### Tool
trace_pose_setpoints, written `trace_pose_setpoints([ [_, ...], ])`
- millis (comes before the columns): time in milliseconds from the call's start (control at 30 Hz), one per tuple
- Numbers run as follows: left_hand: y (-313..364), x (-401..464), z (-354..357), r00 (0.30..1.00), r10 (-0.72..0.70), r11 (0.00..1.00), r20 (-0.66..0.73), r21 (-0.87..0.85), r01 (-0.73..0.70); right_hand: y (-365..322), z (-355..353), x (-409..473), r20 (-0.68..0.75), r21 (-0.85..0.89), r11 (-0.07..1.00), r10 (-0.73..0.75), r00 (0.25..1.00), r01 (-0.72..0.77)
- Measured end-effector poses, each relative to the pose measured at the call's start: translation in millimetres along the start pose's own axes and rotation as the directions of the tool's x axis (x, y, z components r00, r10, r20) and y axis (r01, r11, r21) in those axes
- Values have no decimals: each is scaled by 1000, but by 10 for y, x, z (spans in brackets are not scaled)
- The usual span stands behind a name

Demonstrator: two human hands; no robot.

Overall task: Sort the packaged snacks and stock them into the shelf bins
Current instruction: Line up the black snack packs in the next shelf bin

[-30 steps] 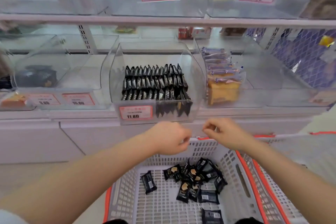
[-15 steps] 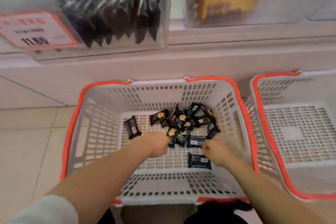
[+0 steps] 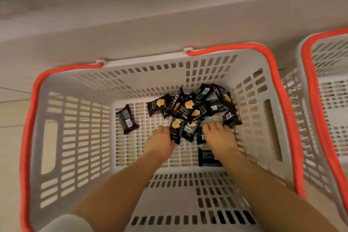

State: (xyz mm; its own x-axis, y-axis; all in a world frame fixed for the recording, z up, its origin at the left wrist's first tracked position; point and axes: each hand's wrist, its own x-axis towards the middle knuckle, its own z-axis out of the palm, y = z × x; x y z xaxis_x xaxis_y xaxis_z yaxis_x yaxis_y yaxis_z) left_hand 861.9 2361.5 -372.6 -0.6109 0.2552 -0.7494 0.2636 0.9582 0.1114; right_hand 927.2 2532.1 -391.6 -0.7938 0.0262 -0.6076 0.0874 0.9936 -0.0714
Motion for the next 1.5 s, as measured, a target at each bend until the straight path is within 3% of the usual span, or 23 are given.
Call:
trace_pose_setpoints([
  [67,73,108,40,996,-55,994,-64,-95,49,4,0,-6,24,106,994,22,999,-24],
  [133,149,192,95,986,-135,971,-99,-212,112,-5,-68,-46,119,405,904,95,988,-136],
  [167,177,220,126,979,-172,954,-112,-269,136,-18,-122,-73,187,592,778,122,975,-211],
  [233,209,253,189,966,-213,929,-144,-336,155,-55,-245,-145,361,847,381,100,927,-371],
  [333,201,252,249,966,-215,896,-145,-424,136,-97,-372,-200,498,823,-277,-69,864,-496],
  [400,155,197,279,979,-168,886,-119,-453,97,-88,-424,-213,495,739,-496,-59,867,-456],
  [433,111,153,289,986,-134,891,-103,-448,75,-81,-441,-218,492,728,-534,-31,870,-431],
  [567,-107,-62,265,999,5,769,-48,-638,-34,-104,-491,-250,444,761,-529,2,896,-376],
  [633,-168,-154,163,996,63,701,-56,-709,-84,-119,-490,-269,393,829,-438,18,919,-346],
  [767,-259,-212,-101,991,130,590,-26,-802,-98,-69,-562,-326,111,980,169,-6,994,-109],
  [833,-279,-224,-192,976,219,641,2,-755,-142,-56,-540,-316,24,921,389,-70,997,5],
  [867,-272,-234,-225,964,266,660,19,-732,-168,-61,-513,-304,24,896,444,-104,994,25],
  [933,-230,-251,-256,950,307,636,50,-754,-165,-97,-470,-315,93,904,426,-166,982,-13],
  [1033,-135,-249,-263,967,233,467,104,-884,-17,-154,-398,-335,182,962,238,-190,965,-134],
  [1100,-75,-226,-244,982,124,273,139,-957,100,-165,-385,-316,182,978,128,-162,970,-162],
  [1200,44,-214,-161,965,-6,-184,262,-949,256,-193,-336,-261,198,979,-29,-92,976,-201],
  [1233,84,-217,-115,955,-5,-306,295,-910,279,-217,-325,-248,213,975,-44,-64,975,-216],
  [1267,127,-228,-66,952,5,-358,305,-889,286,-247,-305,-235,223,975,-9,-47,974,-224],
  [1367,261,-286,74,962,24,-317,273,-910,266,-354,-251,-229,238,943,250,-56,970,-218],
  [1500,224,-255,142,983,-52,-35,174,-984,173,-350,-212,-240,210,939,323,-277,938,-115],
])
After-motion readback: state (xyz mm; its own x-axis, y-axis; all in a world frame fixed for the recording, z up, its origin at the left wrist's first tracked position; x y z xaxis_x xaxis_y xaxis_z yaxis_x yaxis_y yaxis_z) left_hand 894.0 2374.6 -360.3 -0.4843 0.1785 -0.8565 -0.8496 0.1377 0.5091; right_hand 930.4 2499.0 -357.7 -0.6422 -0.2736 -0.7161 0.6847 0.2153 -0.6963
